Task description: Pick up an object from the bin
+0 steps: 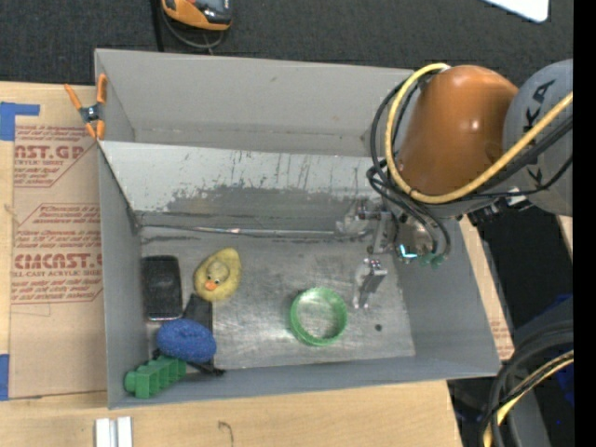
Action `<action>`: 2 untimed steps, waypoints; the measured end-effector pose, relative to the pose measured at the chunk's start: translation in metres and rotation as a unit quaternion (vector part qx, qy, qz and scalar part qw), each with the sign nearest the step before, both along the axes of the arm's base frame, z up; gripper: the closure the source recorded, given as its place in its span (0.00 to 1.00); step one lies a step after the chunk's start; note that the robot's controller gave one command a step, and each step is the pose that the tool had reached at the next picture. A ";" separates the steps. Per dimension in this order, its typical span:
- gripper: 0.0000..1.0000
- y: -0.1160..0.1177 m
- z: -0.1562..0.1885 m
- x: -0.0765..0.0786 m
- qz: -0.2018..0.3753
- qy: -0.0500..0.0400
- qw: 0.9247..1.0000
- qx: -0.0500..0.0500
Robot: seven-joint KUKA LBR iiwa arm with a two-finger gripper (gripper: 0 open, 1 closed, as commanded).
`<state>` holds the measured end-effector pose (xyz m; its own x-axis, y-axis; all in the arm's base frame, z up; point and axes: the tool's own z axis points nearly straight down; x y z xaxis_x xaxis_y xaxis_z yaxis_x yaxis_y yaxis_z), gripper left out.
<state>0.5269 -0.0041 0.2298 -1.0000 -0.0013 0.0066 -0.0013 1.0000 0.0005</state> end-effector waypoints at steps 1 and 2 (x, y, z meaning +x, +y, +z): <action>0.00 0.000 0.004 0.002 0.000 -0.004 1.000 0.000; 0.00 0.000 -0.031 -0.007 0.014 -0.009 1.000 0.000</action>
Offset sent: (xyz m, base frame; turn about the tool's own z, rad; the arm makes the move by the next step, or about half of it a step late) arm -0.0304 0.0012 -0.1066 -0.0826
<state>0.5196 -0.0037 0.1992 -0.9995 -0.0300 -0.0112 -0.0300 0.9996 -0.0006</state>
